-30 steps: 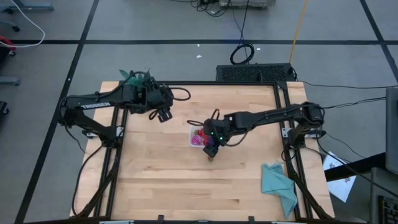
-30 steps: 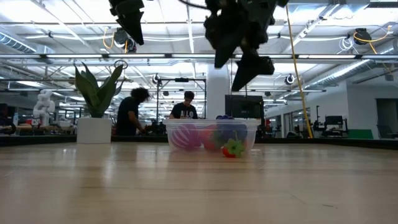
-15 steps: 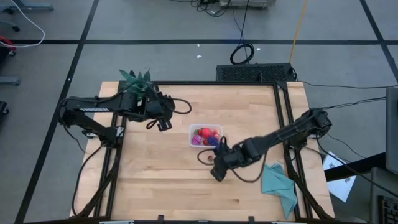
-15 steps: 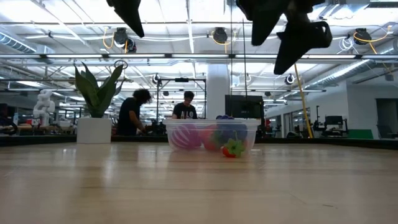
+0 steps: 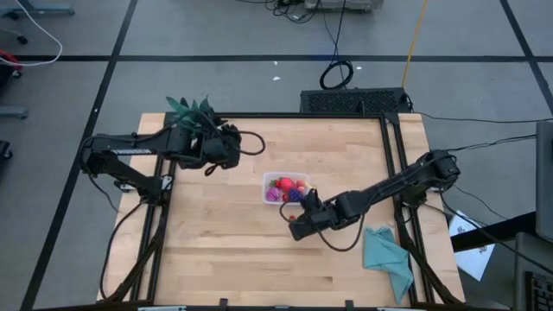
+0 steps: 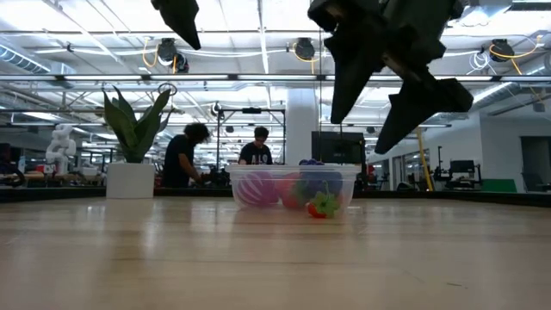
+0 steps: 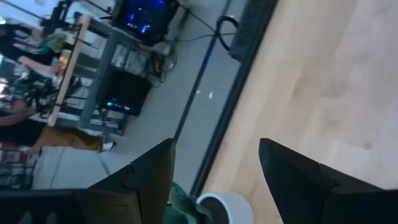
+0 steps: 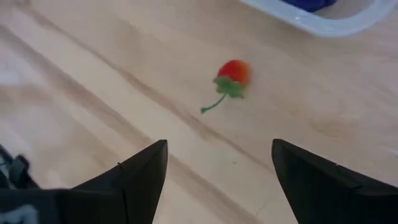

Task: Pick and placing Produce into tupperware
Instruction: Put the red strawberry into the transparent bin

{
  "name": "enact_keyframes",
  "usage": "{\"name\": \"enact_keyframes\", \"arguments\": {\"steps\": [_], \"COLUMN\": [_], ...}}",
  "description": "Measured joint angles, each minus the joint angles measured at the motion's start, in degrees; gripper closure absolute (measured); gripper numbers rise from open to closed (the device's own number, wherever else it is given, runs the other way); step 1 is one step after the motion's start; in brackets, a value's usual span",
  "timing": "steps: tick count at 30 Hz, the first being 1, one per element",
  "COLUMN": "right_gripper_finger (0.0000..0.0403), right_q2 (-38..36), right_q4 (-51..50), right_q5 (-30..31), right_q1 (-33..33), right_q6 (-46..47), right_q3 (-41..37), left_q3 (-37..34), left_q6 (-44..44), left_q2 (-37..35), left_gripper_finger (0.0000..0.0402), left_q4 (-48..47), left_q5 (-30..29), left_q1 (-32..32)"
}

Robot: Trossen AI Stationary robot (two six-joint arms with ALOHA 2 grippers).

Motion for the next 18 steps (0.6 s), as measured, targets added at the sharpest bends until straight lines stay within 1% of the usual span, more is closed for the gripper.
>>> {"name": "enact_keyframes", "arguments": {"steps": [7, 11, 13, 18], "right_gripper_finger": [0.014, 0.0146, 0.0147, 0.0147], "right_q2": [0.88, 3.58, 5.02, 6.84], "right_q4": [1.86, 3.72, 4.97, 7.85], "right_q5": [0.11, -0.11, -1.37, -1.54], "right_q1": [-1.77, -2.16, -2.49, -3.55], "right_q6": [2.29, 3.11, 3.6, 3.5], "right_q3": [-0.44, -0.44, -0.44, -0.44], "left_q3": [0.0, 0.01, 0.01, 0.02], "left_q6": [-0.46, -0.21, -0.17, -0.14], "left_q2": [0.01, 0.01, 0.0, 0.01], "left_gripper_finger": [0.0163, 0.0163, 0.0163, 0.0163], "left_q4": [0.85, 1.51, 1.68, 2.02], "left_q5": [-0.22, -0.23, -0.21, -0.2], "left_q1": [1.71, 1.84, 1.83, 1.83]}}
